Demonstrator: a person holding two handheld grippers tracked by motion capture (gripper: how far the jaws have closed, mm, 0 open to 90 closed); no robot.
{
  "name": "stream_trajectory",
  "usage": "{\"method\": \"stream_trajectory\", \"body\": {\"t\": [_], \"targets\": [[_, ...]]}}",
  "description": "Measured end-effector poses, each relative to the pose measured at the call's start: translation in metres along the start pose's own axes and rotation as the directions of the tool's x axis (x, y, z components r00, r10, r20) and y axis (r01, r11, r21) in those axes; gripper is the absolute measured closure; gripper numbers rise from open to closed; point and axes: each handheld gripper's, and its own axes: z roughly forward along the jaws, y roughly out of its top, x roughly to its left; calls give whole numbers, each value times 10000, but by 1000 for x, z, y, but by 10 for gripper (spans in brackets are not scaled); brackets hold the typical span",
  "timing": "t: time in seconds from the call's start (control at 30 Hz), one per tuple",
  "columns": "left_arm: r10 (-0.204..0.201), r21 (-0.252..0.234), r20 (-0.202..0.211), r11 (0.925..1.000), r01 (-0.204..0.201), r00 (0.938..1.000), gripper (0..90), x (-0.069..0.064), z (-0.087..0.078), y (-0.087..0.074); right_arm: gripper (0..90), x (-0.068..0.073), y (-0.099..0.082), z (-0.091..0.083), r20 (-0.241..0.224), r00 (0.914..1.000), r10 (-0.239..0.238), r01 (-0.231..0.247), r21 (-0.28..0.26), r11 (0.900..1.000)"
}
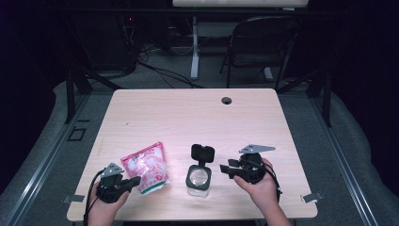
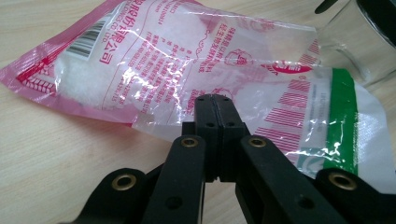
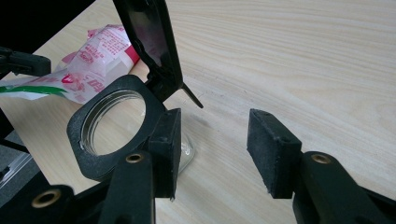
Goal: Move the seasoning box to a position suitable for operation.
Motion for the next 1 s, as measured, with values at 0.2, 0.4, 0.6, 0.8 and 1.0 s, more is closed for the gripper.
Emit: {"method": "stream_trajectory", "body": {"t": [0.2,0.4,0.6,0.8,1.0], "targets": [[-8,-217,-590,9998,-5,9983,789,8,-9,-3,550,0,0,0,-60,10000,63,-64,-72,10000],[111,-181,-1269,9997,-135,9919,645,22,-14,-11,549,0,0,-1,-24,10000,49,-49,-69,10000],[611,251,-1669,9980,-577,9841,584,27,-9,-20,545,0,0,0,-15,10000,6,-6,-7,10000],[1141,593,-1912,9927,-1046,9749,558,25,-4,-22,544,0,0,0,-44,10000,11,-11,-9,10000],[1473,763,-1880,9879,-1351,9711,558,22,1,-23,543,-1,0,-1,-28,10000,48,-47,31,10000]]}}
